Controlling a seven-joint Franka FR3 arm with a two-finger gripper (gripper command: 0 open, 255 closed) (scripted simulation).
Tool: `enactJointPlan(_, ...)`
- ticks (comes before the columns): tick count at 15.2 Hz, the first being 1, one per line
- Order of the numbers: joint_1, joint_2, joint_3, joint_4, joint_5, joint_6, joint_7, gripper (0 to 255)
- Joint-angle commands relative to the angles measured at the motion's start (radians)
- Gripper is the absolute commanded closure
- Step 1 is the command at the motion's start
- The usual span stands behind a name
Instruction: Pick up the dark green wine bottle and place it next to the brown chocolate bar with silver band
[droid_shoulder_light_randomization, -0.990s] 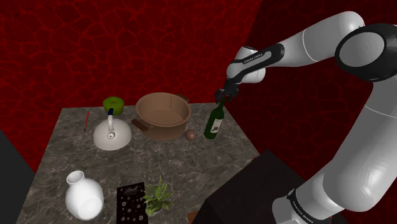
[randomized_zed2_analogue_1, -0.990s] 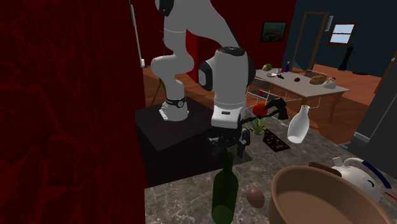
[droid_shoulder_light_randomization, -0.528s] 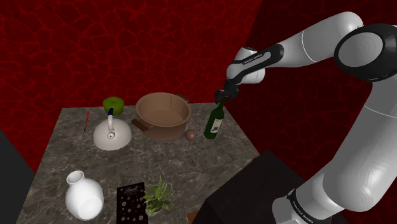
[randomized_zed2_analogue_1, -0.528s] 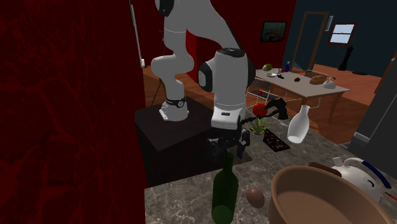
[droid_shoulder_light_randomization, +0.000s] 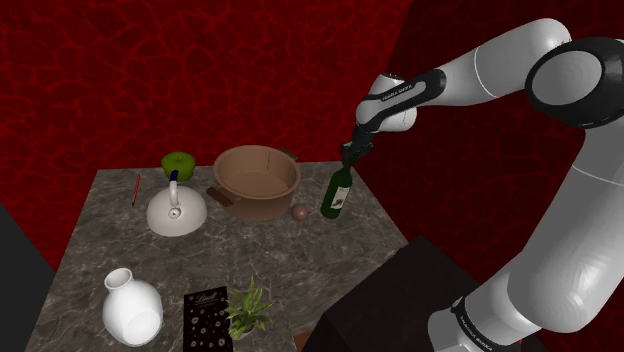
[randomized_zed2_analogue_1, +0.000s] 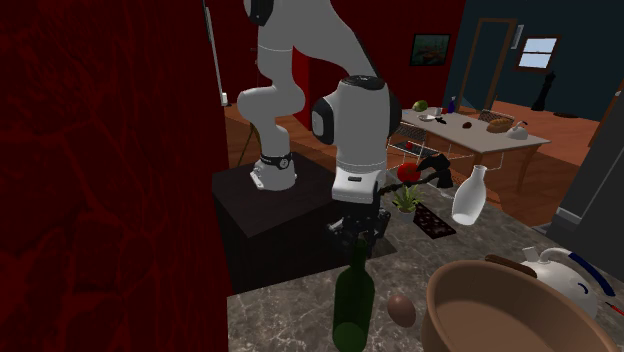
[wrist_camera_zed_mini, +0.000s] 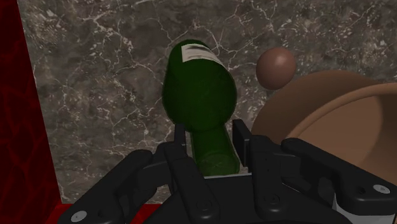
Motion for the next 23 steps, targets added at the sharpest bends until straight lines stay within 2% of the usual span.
enactJointPlan(1, 0.0, 0.0, 0.0, 0.0, 0.0, 0.0, 0.0, 255)
enactJointPlan(23, 0.01, -0.158, -0.014, 0.096, -0.047, -0.253, 0.033, 255)
